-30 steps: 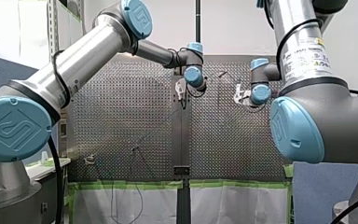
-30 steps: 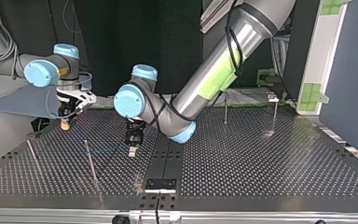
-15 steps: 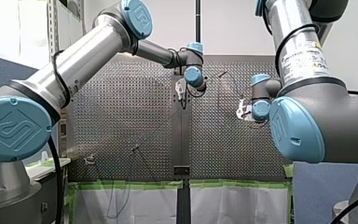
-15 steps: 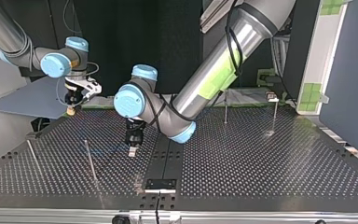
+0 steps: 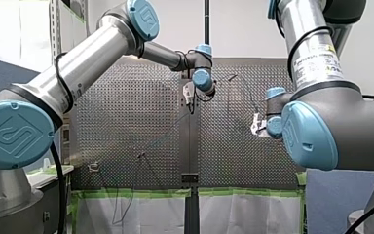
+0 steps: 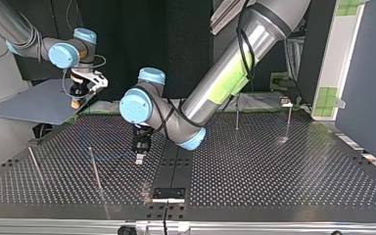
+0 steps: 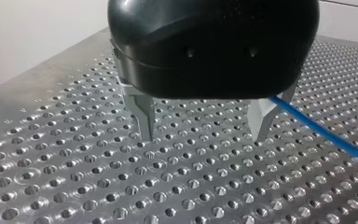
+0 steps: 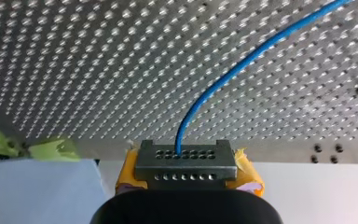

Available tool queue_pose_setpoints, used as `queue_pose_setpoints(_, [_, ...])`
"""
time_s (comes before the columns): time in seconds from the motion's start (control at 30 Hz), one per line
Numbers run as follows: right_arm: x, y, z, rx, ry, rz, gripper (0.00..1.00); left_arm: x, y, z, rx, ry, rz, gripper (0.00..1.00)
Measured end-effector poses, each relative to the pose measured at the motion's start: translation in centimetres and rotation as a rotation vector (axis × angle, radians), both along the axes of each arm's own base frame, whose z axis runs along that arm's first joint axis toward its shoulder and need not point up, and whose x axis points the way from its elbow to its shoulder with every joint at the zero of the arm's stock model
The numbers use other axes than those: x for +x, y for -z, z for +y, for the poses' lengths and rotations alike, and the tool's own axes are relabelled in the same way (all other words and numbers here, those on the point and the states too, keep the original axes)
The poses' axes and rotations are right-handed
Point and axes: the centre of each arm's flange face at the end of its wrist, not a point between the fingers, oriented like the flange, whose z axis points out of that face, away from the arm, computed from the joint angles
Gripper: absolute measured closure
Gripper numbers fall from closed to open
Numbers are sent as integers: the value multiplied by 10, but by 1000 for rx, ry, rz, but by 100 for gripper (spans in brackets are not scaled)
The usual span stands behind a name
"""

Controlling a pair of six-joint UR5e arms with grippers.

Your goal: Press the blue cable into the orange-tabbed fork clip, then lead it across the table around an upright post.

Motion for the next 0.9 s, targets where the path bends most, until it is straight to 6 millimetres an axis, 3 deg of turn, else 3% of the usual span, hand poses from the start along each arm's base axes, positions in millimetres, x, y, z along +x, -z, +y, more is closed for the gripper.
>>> queue_pose_setpoints(0.3, [-13, 46, 5, 25, 16, 25, 100, -1, 0, -1, 8, 0, -1, 0])
queue_pose_setpoints(0.63, [-23, 56, -7, -40, 40, 9, 100, -2, 0, -1, 10, 0, 1, 0])
queue_pose_setpoints(0.9, [-36, 91, -5, -7, 106, 16, 100, -2, 0, -1, 11, 0, 1, 0])
